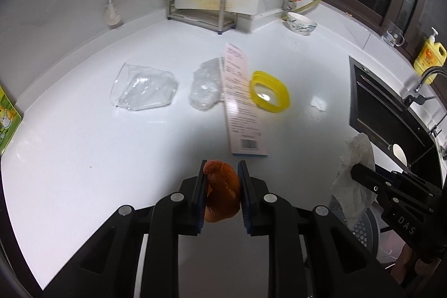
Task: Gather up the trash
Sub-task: 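Carry tissue and orange peel over the basket and open both tools to drop them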
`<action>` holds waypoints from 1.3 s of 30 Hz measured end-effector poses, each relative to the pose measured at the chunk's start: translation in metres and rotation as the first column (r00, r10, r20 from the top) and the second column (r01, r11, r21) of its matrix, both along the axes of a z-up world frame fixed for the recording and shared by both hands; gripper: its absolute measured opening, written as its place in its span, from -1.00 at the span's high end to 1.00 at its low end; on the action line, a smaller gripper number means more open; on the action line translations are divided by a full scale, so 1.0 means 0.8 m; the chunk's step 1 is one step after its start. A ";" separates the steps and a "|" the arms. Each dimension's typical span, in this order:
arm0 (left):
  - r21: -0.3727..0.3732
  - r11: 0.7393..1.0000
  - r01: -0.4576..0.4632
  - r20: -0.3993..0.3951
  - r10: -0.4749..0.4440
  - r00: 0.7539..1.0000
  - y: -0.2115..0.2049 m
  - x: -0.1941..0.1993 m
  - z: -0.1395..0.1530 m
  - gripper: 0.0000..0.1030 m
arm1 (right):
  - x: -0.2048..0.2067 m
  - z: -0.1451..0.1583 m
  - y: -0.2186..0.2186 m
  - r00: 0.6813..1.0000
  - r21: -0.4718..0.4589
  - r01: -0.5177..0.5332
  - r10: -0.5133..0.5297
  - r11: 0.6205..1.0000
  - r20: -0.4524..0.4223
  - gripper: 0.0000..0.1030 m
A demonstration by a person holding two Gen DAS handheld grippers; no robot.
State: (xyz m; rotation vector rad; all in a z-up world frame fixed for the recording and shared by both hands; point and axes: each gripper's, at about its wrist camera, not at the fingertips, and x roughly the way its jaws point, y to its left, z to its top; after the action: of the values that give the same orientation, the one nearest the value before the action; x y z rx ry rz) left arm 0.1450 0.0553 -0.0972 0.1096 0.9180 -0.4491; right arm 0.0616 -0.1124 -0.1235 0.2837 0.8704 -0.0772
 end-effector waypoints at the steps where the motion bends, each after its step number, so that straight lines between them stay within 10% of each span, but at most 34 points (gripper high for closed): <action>1: 0.000 1.000 0.001 0.005 -0.001 1.000 -0.005 -0.007 0.003 0.59 | -0.006 0.001 -0.004 1.000 -0.001 0.000 0.000 1.000 0.001 0.64; 18: 0.009 1.000 -0.028 0.012 0.028 1.000 -0.091 -0.148 0.015 0.59 | -0.133 -0.003 -0.074 0.992 0.000 -0.119 0.119 0.993 -0.043 0.64; 39: 0.107 0.986 -0.129 -0.111 0.141 0.984 -0.147 -0.224 -0.093 0.59 | -0.184 -0.092 -0.095 0.949 0.061 -0.253 0.260 0.965 -0.179 0.64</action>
State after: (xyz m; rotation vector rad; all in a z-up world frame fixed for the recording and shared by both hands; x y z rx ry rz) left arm -0.0343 -0.0625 -0.1715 0.1113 1.0576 -0.2856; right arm -0.0859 -0.1886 -0.1974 0.1978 1.0894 0.1581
